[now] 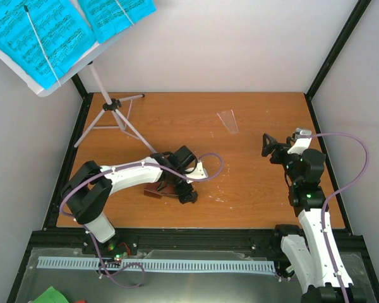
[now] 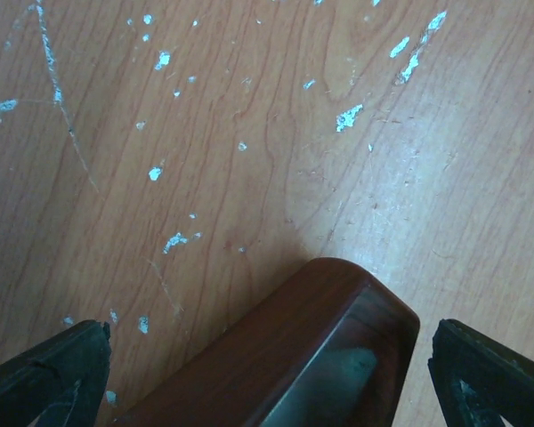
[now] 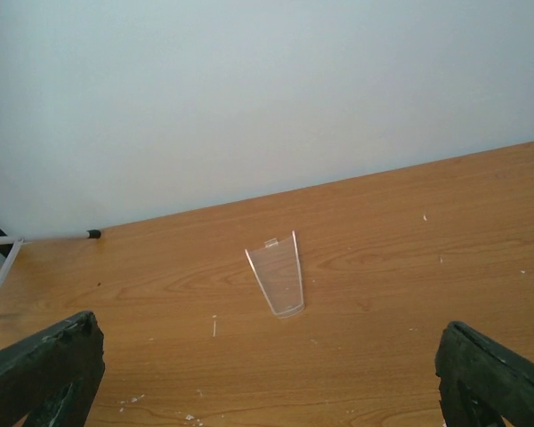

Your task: Pack up the instrument practice props

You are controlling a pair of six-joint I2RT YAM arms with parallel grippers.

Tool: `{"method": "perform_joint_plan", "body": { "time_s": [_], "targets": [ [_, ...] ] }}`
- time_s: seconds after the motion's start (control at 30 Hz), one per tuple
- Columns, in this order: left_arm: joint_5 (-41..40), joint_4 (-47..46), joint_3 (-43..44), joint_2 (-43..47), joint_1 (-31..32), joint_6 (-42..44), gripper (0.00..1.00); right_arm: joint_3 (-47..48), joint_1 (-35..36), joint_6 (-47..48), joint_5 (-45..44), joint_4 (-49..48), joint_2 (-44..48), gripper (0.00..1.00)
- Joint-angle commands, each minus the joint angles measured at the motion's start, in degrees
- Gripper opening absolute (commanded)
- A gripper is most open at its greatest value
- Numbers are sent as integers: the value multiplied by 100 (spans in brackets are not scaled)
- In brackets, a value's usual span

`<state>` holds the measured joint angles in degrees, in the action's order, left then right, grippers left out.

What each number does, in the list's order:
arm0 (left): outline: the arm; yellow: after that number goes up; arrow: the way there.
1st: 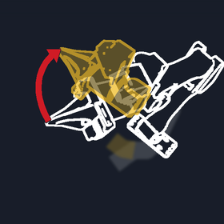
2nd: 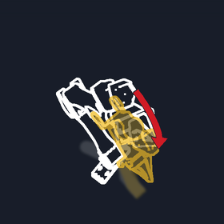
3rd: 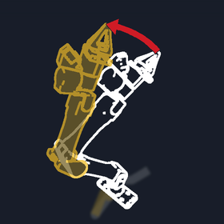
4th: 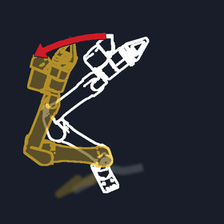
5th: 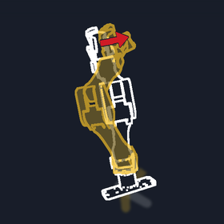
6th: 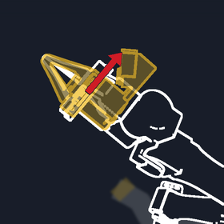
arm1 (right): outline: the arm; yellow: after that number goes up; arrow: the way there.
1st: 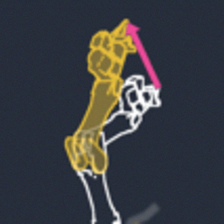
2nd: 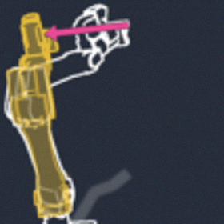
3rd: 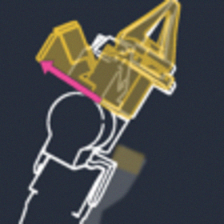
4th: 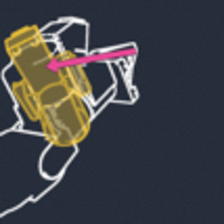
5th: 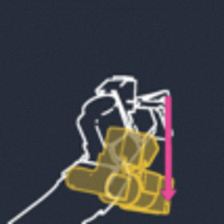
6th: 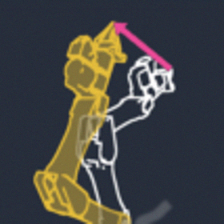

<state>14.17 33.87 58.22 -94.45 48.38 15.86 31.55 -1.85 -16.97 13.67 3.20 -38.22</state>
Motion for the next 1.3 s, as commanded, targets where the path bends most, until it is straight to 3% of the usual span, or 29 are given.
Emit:
{"method": "perform_joint_plan", "body": {
  "time_s": [0.0,0.33,0.63,0.97,1.27],
  "targets": [
    [-440,-75,-130,190,177,243,99,-67,-15,-2,-185,-52,94,100],
    [-882,-246,-290,326,207,269,99,-91,-17,0,-252,-53,135,100],
    [-2118,-357,-72,51,148,-151,91,-85,-17,-4,-249,-31,123,100],
    [-1738,-213,134,-15,-205,-411,90,-74,-11,4,-249,20,151,100],
    [-1761,45,463,-518,-66,-322,70,-83,-14,5,-261,23,159,100]
  ]
}}
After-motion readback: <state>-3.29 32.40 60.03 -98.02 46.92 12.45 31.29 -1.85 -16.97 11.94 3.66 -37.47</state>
